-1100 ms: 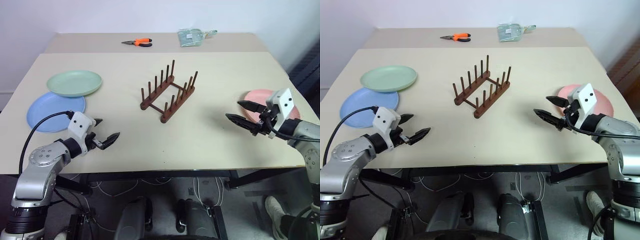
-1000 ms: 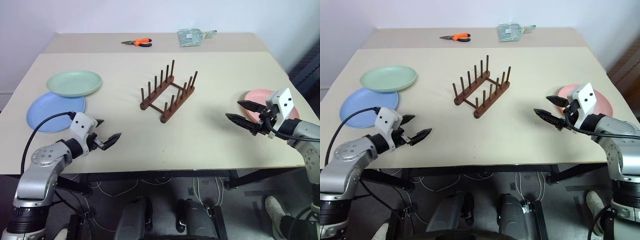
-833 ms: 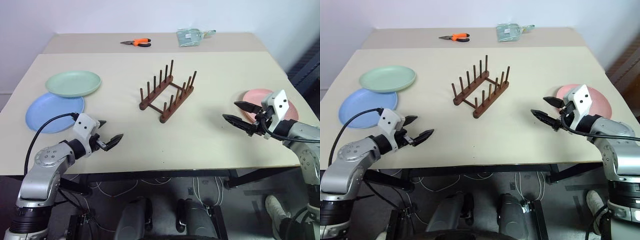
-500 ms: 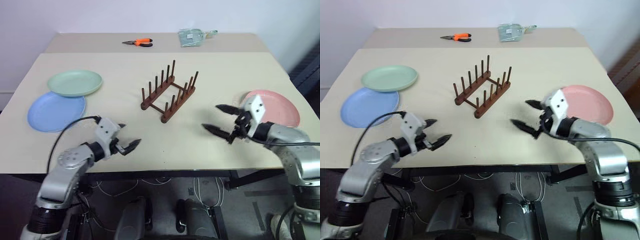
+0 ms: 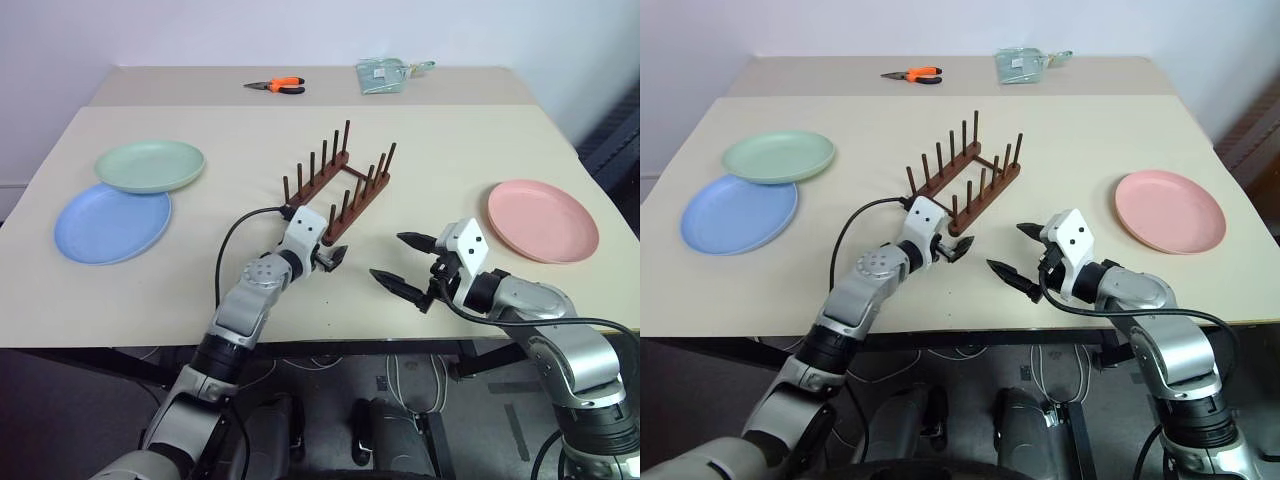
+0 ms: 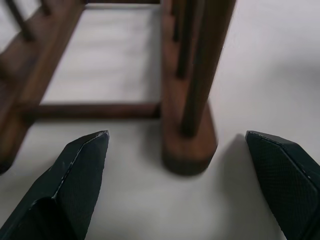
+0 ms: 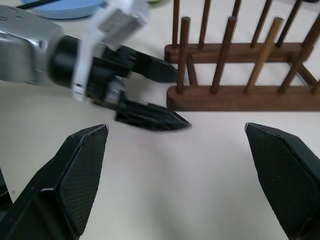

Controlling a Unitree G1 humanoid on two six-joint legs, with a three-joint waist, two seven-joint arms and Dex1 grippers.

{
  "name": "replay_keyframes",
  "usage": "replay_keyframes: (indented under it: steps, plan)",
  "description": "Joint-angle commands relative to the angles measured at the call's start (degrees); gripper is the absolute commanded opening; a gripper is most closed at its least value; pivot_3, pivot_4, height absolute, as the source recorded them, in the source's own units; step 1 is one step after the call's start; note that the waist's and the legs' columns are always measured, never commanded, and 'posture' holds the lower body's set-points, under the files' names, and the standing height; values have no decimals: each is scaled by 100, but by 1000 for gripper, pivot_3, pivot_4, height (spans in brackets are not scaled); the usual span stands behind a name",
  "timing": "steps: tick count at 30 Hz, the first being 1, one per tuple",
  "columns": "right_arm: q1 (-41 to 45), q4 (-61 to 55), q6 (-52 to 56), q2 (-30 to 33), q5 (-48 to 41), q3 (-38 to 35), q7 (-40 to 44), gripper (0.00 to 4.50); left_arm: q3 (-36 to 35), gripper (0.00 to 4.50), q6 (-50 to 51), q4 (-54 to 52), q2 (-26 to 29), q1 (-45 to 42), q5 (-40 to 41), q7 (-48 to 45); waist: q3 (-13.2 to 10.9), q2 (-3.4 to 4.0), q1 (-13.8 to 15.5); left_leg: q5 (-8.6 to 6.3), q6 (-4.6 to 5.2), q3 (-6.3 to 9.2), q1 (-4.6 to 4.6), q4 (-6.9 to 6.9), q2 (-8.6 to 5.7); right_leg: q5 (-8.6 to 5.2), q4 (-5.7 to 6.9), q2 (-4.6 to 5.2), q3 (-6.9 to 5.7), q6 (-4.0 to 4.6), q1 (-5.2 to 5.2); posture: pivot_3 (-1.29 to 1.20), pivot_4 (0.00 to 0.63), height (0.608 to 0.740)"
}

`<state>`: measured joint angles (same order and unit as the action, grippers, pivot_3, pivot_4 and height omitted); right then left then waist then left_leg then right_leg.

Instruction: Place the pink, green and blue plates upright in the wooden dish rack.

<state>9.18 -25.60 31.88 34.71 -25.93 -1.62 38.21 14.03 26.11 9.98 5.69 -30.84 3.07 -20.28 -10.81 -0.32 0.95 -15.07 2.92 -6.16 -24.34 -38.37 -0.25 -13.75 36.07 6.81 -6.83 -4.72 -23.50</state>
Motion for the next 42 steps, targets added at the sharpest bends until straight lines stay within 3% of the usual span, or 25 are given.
replay_keyframes:
  steps: [1,6,11,16,22,25,28,31,34,38,42]
  plan:
    - [21,-269,-34,12,39,-74,-93,4500,16,3173,-229,218,-108,-79,-14,-109,0,0,3,0,0,1,0,0,0,0,0,0,0,0,0,0,150,740]
    - [-133,-218,-175,140,148,-163,-13,4500,161,777,-531,86,117,40,26,-702,1,0,-4,0,0,1,0,0,0,0,1,1,0,0,0,0,150,740]
    - [-312,-95,-316,409,221,-325,219,4500,329,756,-973,-739,892,368,702,-2616,1,1,-18,0,-2,0,-2,0,1,0,-1,1,0,1,-3,0,150,740]
    - [-409,86,-493,558,359,-501,275,4500,317,756,-1485,-117,1626,176,489,-3482,1,1,-21,1,-4,2,-1,-2,2,0,0,2,0,3,-3,0,150,740]
    - [-637,3,-491,588,385,-693,264,4500,50,3510,-1711,530,1898,-22,227,-3203,1,2,-19,1,-3,2,-1,-2,2,0,1,1,0,2,-2,0,150,740]
    - [-852,12,-312,744,387,-854,318,4500,-247,3510,-1423,282,2149,181,242,-2938,1,1,-35,1,-2,2,-1,-2,2,0,2,1,0,2,-1,0,150,740]
    - [-1048,154,-219,986,546,-765,425,3728,-484,2641,-483,-930,2413,744,927,-3223,2,4,-93,1,-3,2,3,0,7,0,5,-1,2,2,-3,0,150,740]
    - [-939,410,-341,1011,866,-441,340,2255,-223,1200,320,-2150,2568,1177,1236,-3344,1,3,-71,2,-5,3,4,1,8,-1,4,1,3,2,0,0,150,740]
    - [-543,757,-378,835,1131,-49,225,733,88,1159,600,-2445,2174,1180,960,-2770,1,3,-6,1,-4,6,1,-11,4,-1,3,3,1,2,3,0,150,740]
    - [118,1456,-396,581,1645,505,13,733,648,1159,542,-1973,1780,950,38,-1946,2,2,-20,-3,1,13,-6,-31,5,-1,7,-3,-1,1,5,0,150,740]
    - [827,2348,-694,393,2299,950,-266,733,672,1159,650,-1280,1285,625,-376,-1127,7,4,-26,-3,3,11,-3,-48,8,-1,11,-7,-3,0,15,0,150,740]
